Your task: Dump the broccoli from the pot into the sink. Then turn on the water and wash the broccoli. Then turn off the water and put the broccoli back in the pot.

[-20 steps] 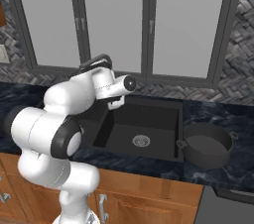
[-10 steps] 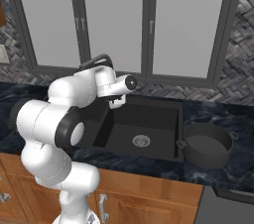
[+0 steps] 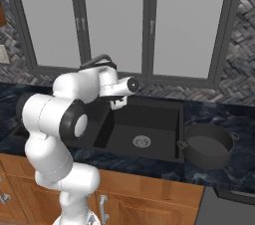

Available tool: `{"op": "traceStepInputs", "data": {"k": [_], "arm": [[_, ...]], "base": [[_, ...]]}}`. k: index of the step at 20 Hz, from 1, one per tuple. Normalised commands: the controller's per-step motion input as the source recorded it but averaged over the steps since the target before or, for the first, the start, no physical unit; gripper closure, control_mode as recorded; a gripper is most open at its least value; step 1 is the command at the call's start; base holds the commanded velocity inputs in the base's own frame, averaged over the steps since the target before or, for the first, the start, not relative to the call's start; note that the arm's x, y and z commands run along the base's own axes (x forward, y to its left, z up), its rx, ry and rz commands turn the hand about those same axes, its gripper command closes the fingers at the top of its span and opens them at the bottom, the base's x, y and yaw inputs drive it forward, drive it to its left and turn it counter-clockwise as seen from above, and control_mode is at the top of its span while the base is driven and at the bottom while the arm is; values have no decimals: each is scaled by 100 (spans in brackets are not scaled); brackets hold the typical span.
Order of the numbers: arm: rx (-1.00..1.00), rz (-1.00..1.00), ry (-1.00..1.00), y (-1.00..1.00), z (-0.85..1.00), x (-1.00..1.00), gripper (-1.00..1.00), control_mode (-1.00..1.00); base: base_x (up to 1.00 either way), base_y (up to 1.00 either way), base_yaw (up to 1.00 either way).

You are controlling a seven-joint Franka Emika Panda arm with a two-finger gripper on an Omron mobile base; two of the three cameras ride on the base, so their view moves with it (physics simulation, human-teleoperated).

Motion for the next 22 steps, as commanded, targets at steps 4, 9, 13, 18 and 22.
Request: {"op": "traceStepInputs", "data": {"k": [4, 9, 13, 18, 22], "arm": [[3, 0, 0, 0, -8, 18, -100, -100], [2, 0, 0, 0, -14, 20, -100, -100], [1, 0, 2, 0, -22, 27, -100, -100], [1, 0, 1, 0, -13, 30, -100, -100], [4, 0, 0, 0, -1, 24, -100, -100]], "base": [[0, 0, 0], [0, 0, 0], [0, 0, 0], [0, 0, 0], [0, 0, 0]]}}
